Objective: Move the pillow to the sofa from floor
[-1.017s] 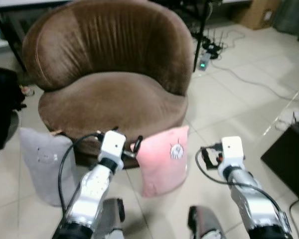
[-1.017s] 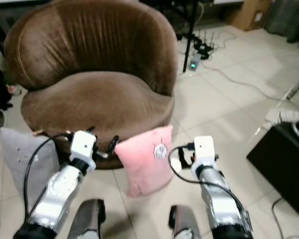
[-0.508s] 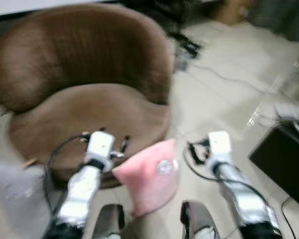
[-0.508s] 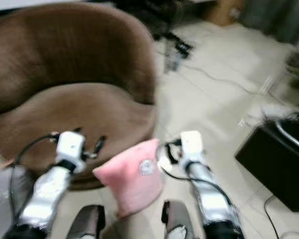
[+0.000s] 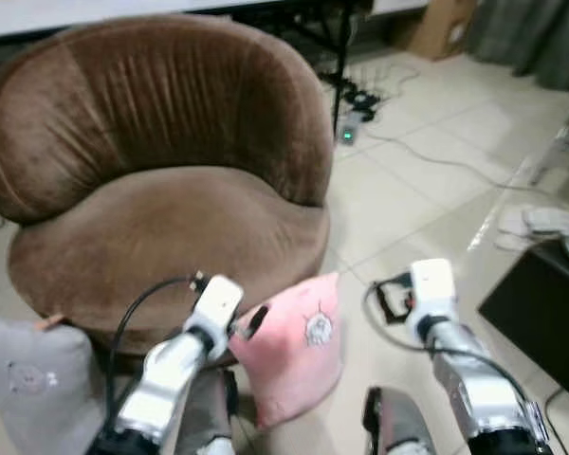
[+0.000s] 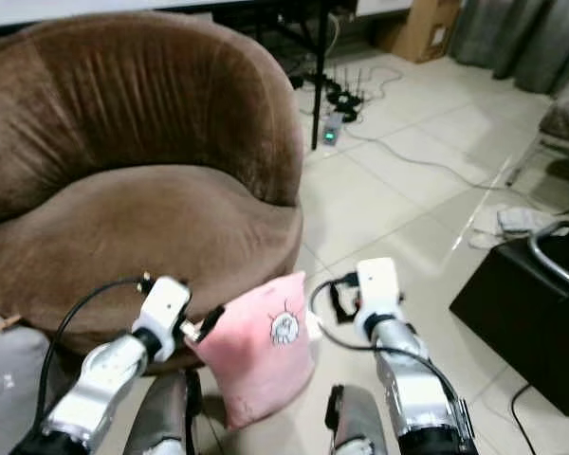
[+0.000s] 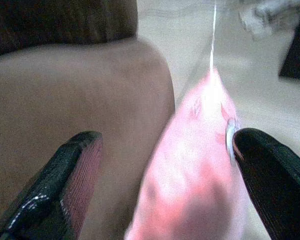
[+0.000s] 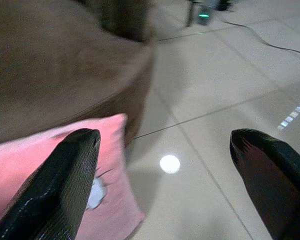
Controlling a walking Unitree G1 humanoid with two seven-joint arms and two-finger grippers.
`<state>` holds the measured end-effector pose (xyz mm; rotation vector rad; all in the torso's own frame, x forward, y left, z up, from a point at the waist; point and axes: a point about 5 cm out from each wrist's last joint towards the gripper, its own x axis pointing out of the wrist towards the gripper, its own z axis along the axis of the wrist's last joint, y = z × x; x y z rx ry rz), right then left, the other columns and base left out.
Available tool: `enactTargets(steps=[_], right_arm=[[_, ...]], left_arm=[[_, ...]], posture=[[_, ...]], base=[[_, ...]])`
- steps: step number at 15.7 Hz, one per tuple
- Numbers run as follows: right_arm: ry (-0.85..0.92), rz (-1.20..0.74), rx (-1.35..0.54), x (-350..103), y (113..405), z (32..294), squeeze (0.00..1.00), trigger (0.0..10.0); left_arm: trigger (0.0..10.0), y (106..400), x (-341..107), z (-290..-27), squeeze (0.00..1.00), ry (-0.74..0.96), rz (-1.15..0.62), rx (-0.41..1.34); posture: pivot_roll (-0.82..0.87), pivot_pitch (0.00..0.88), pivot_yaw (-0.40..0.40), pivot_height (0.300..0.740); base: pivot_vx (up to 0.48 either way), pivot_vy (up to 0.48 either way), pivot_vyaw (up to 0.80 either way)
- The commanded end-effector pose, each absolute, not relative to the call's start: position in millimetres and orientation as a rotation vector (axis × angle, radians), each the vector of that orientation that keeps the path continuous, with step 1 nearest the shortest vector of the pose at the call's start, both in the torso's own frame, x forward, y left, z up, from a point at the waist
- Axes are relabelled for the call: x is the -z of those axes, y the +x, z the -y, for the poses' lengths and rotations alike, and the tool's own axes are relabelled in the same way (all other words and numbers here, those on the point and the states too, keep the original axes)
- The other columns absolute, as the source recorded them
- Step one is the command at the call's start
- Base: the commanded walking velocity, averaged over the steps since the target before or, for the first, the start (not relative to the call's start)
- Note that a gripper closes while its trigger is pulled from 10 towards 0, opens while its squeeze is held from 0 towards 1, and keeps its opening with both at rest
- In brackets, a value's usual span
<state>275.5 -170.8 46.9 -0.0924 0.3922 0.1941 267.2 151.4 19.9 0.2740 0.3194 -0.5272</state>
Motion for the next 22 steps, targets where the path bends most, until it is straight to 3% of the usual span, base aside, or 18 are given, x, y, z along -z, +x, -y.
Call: enactTargets(steps=[1,3,8,11,14,17,22], right_arm=[[-0.096,-0.367,-0.271,-55.9,277.0,165.7,0.0,10.0],[-0.147,-0.353,-0.447,-63.1,271.3,155.1,0.0,10.0],[-0.22,-0.392,-0.557,-79.4,245.0,157.1,0.0,10.0],[-0.203,-0.381,-0.542,-93.8,234.3,152.3,0.0,10.0],[-0.147,-0.359,-0.527,-111.2,211.3,147.0,0.0,10.0],[-0.137,-0.408,-0.551,-113.3,190.4,141.4,0.0,10.0],[-0.251,-0.45,-0.71,-119.9,171.1,131.2,0.0,10.0]], left_arm=[[10.0,271.3,-18.7,-150.1,1.0,0.301,-0.34,0.568],[10.0,280.4,-10.7,-158.6,1.0,0.357,-0.416,0.565],[10.0,296.8,-4.1,-161.5,1.0,0.329,-0.573,0.545],[10.0,308.9,-12.2,-164.4,1.0,0.38,-0.56,0.481],[10.0,325.7,-30.4,-173.9,1.0,0.44,-0.49,0.391],[10.0,332.0,-40.6,-200.1,1.0,0.504,-0.465,0.228],[10.0,316.4,-19.6,-193.9,1.0,0.297,-0.546,0.221]], posture=[[-0.01,0.016,0.0,0.558],[-0.03,0.035,-0.019,0.558],[-0.11,0.172,-0.037,0.558],[-0.14,0.253,-0.025,0.558],[-0.18,0.281,-0.036,0.558],[-0.2,0.311,-0.043,0.558],[-0.24,0.305,-0.056,0.558]], base=[[0.0,0.0,0.0],[0.0,0.0,0.0],[0.0,0.0,0.0],[0.0,0.0,0.0],[0.0,0.0,0.0],[0.0,0.0,0.0],[0.0,0.0,0.0]])
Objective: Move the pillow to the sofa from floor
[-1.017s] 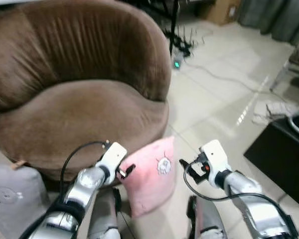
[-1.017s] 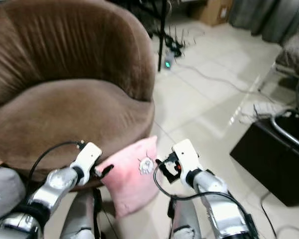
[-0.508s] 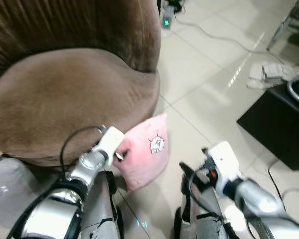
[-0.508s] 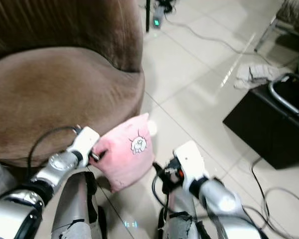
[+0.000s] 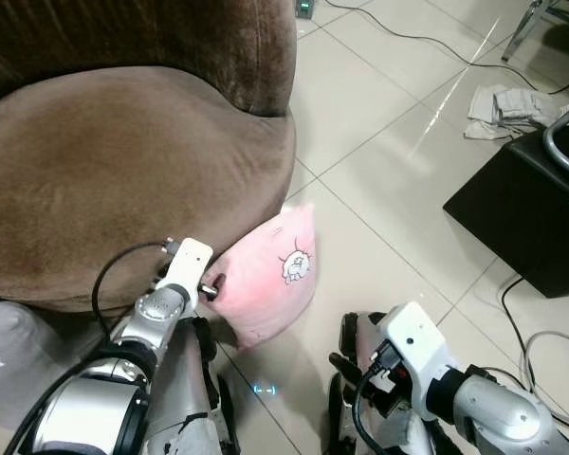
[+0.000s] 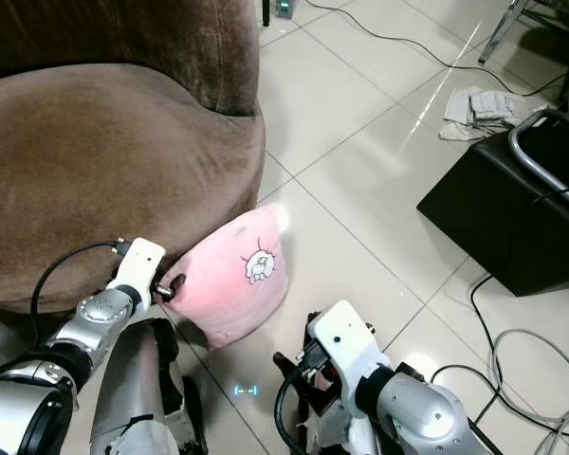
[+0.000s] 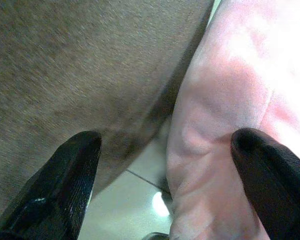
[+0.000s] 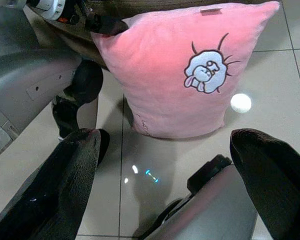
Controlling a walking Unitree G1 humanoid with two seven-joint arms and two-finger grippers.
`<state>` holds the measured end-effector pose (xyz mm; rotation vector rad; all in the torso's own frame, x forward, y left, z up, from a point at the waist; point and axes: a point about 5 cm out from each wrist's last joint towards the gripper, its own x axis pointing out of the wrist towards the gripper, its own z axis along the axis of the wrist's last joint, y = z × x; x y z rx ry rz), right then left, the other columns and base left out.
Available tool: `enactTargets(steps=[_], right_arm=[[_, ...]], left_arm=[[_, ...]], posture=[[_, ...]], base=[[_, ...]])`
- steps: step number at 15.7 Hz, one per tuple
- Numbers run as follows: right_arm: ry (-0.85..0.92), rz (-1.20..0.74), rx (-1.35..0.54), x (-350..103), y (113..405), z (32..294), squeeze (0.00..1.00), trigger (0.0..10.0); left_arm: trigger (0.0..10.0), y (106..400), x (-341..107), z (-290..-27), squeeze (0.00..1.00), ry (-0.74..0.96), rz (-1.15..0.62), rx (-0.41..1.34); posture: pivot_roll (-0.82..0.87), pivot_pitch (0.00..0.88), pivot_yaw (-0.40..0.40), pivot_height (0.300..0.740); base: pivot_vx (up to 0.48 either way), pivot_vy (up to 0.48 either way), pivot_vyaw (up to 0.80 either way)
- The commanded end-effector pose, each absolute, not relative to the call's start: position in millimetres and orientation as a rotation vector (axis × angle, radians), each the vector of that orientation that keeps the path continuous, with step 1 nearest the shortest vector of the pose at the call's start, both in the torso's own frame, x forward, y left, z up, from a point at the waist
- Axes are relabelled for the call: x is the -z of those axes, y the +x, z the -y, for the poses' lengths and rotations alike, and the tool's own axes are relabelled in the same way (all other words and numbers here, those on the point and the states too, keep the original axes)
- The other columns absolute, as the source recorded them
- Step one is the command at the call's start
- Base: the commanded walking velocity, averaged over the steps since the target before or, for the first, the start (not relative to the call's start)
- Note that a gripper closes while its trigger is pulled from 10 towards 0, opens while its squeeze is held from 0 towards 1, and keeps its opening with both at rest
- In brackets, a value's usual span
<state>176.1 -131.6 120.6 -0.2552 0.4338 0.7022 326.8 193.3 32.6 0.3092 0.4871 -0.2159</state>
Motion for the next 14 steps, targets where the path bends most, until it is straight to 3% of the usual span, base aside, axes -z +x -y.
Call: enactTargets(steps=[1,6,11,14], right_arm=[[-0.256,-0.455,-0.713,-120.5,170.1,131.1,0.0,10.0],[-0.267,-0.448,-0.701,-123.0,172.7,131.7,0.0,10.0],[-0.247,-0.425,-0.677,-124.0,177.9,129.2,0.0,10.0],[-0.239,-0.404,-0.67,-128.2,184.3,128.9,0.0,10.0]], left_arm=[[10.0,316.5,-19.5,-190.1,1.0,0.261,-0.541,0.235],[10.0,310.5,-12.1,-169.2,1.0,0.102,-0.59,0.384],[10.0,315.9,-19.3,-180.4,1.0,0.256,-0.553,0.362],[10.0,324.4,-30.7,-184.5,1.0,0.253,-0.517,0.366]], posture=[[-0.24,0.305,-0.056,0.558],[-0.24,0.305,-0.056,0.558],[-0.23,0.299,-0.05,0.558],[-0.22,0.291,-0.045,0.558]], base=[[0.0,0.0,0.0],[0.0,0.0,0.0],[0.0,0.0,0.0],[0.0,0.0,0.0]])
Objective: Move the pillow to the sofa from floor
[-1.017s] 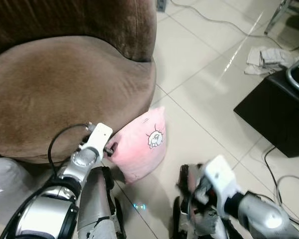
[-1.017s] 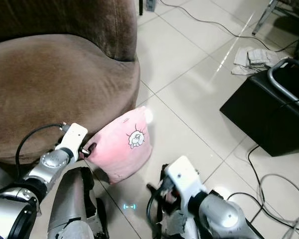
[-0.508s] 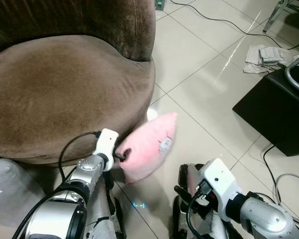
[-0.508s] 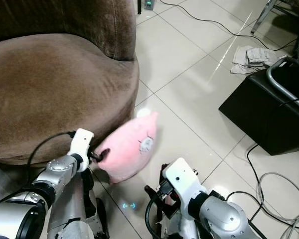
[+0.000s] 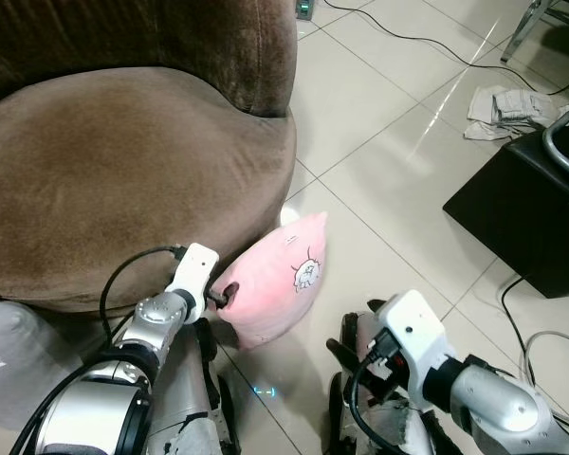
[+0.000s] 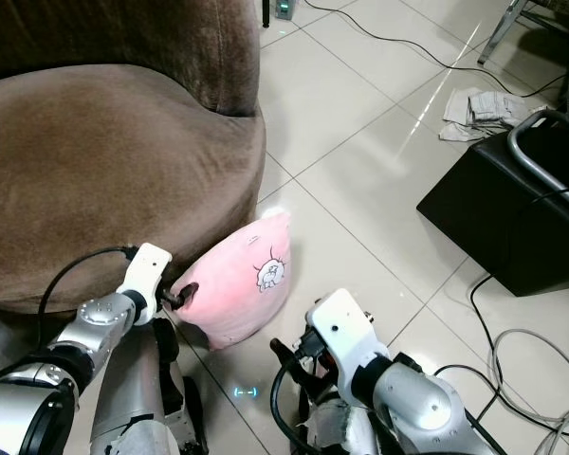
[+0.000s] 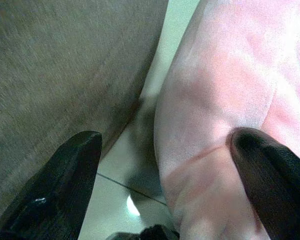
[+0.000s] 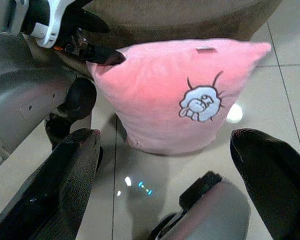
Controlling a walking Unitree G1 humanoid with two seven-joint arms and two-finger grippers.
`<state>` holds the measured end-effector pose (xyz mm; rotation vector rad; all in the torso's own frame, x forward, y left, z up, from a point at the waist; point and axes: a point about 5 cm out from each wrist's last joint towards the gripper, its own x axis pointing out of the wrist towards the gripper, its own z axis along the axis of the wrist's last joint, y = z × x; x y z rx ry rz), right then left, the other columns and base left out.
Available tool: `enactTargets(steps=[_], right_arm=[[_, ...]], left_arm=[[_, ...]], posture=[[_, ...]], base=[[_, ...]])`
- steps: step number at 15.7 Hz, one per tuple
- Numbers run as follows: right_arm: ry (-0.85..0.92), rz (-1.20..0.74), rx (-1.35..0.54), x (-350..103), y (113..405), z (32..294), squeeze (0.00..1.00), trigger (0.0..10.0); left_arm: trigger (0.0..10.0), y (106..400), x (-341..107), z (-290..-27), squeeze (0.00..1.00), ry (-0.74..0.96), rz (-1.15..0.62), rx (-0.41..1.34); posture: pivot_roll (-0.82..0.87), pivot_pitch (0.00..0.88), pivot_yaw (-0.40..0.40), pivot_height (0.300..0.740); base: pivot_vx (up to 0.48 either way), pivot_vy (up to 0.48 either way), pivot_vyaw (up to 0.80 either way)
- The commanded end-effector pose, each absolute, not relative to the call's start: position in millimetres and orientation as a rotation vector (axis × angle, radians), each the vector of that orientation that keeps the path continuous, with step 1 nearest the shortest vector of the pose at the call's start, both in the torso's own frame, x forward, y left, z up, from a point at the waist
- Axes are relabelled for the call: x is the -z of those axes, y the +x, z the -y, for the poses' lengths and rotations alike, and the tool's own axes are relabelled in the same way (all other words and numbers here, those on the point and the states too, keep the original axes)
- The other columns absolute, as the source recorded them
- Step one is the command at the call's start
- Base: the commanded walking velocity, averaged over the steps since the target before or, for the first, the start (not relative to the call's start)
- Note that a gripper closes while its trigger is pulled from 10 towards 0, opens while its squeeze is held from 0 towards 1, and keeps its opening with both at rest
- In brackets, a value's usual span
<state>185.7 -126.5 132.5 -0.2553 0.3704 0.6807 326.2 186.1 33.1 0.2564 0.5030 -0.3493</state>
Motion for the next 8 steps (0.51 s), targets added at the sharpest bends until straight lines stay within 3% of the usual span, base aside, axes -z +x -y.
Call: enactTargets(steps=[1,8], right_arm=[[-0.239,-0.398,-0.669,-129.2,185.9,128.8,0.0,10.0],[-0.242,-0.382,-0.678,-134.0,192.2,128.8,0.0,10.0]], left_arm=[[10.0,325.5,-32.2,-183.4,1.0,0.221,-0.511,0.371],[10.0,322.5,-28.9,-176.7,1.0,0.159,-0.53,0.428]], posture=[[-0.23,0.29,-0.045,0.558],[-0.23,0.284,-0.044,0.558]], base=[[0.0,0.0,0.0],[0.0,0.0,0.0]])
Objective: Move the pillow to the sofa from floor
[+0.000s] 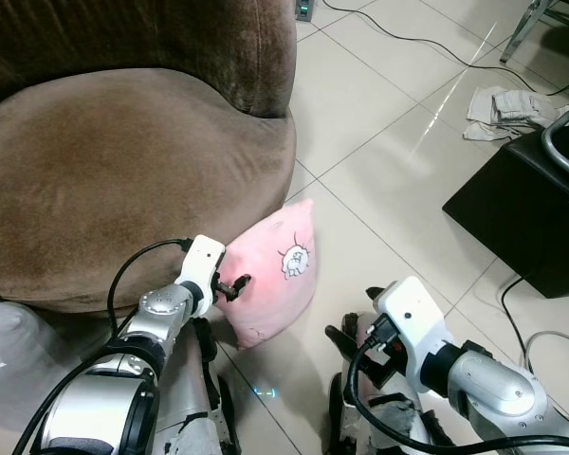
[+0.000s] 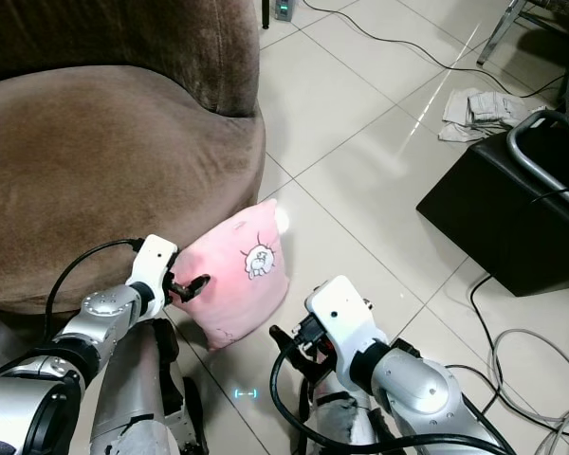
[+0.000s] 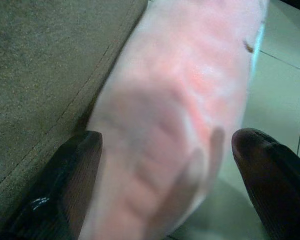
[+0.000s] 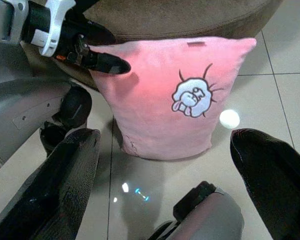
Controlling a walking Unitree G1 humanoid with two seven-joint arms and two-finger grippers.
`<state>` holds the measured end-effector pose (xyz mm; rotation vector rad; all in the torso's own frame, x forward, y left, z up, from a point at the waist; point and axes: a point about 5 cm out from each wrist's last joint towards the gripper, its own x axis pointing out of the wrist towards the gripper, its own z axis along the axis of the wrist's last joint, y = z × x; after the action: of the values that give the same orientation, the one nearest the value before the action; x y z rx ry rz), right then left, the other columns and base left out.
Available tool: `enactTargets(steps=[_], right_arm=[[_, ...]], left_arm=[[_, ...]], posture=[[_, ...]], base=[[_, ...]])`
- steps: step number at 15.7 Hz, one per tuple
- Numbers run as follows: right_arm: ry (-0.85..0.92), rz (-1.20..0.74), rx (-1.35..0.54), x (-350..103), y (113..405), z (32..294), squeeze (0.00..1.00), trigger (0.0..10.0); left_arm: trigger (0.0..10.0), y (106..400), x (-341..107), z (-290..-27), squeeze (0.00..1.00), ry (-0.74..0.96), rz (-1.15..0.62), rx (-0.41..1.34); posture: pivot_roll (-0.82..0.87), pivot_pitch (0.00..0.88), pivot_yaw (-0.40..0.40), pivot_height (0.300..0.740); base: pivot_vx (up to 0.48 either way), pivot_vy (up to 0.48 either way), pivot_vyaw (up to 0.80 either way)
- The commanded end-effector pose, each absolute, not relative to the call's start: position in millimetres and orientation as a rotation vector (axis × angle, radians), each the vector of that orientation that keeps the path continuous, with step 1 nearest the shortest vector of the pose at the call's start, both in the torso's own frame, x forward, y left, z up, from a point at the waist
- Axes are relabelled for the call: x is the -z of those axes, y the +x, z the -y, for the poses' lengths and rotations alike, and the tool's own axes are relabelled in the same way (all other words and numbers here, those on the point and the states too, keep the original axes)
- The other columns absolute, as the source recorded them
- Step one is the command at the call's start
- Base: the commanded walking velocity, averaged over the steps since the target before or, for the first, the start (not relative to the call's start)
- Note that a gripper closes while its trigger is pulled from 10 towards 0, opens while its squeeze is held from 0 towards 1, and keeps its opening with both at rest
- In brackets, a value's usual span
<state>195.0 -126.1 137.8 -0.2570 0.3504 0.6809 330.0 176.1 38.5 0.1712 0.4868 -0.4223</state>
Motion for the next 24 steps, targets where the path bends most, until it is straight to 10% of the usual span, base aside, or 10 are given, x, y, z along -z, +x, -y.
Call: enactTargets(steps=[1,9,10,11,12,15,18,24], right_arm=[[-0.243,-0.386,-0.685,-133.2,191.3,128.4,0.0,10.0],[-0.226,-0.399,-0.697,-132.5,177.6,122.1,0.0,10.0],[-0.226,-0.402,-0.692,-132.8,174.9,123.1,0.0,10.0],[-0.226,-0.404,-0.69,-132.9,173.9,123.8,0.0,10.0],[-0.227,-0.412,-0.686,-132.1,170.9,125.8,0.0,10.0],[-0.228,-0.414,-0.682,-133.3,167.3,127.3,0.0,10.0],[-0.226,-0.418,-0.681,-134.4,165.0,127.1,0.0,10.0],[-0.223,-0.425,-0.683,-135.7,163.1,128.8,0.0,10.0]], left_arm=[[10.0,320.5,-26.3,-178.2,1.0,0.193,-0.557,0.442],[10.0,312.9,-16.0,-184.9,1.0,0.318,-0.581,0.368],[10.0,312.3,-14.8,-183.3,0.62,0.322,-0.579,0.358],[10.0,312.0,-14.2,-182.3,0.62,0.318,-0.58,0.355],[10.0,311.2,-12.7,-179.4,0.0,0.311,-0.581,0.352],[10.0,310.5,-11.7,-176.3,0.0,0.29,-0.57,0.347],[1.0,312.1,-13.8,-181.1,0.0,0.268,-0.556,0.3],[0.0,312.4,-15.8,-190.1,0.0,0.24,-0.545,0.254]], posture=[[-0.22,0.282,-0.043,0.558],[-0.26,0.28,-0.046,0.558],[-0.27,0.282,-0.049,0.558],[-0.27,0.282,-0.049,0.558],[-0.27,0.288,-0.05,0.558],[-0.28,0.284,-0.053,0.558],[-0.28,0.288,-0.058,0.558],[-0.28,0.298,-0.07,0.558]], base=[[0.0,0.0,0.0],[0.0,0.0,0.0],[0.0,0.0,0.0],[0.0,0.0,0.0],[0.0,0.0,0.0],[0.0,0.0,0.0],[0.0,0.0,0.0],[0.0,0.0,0.0]])
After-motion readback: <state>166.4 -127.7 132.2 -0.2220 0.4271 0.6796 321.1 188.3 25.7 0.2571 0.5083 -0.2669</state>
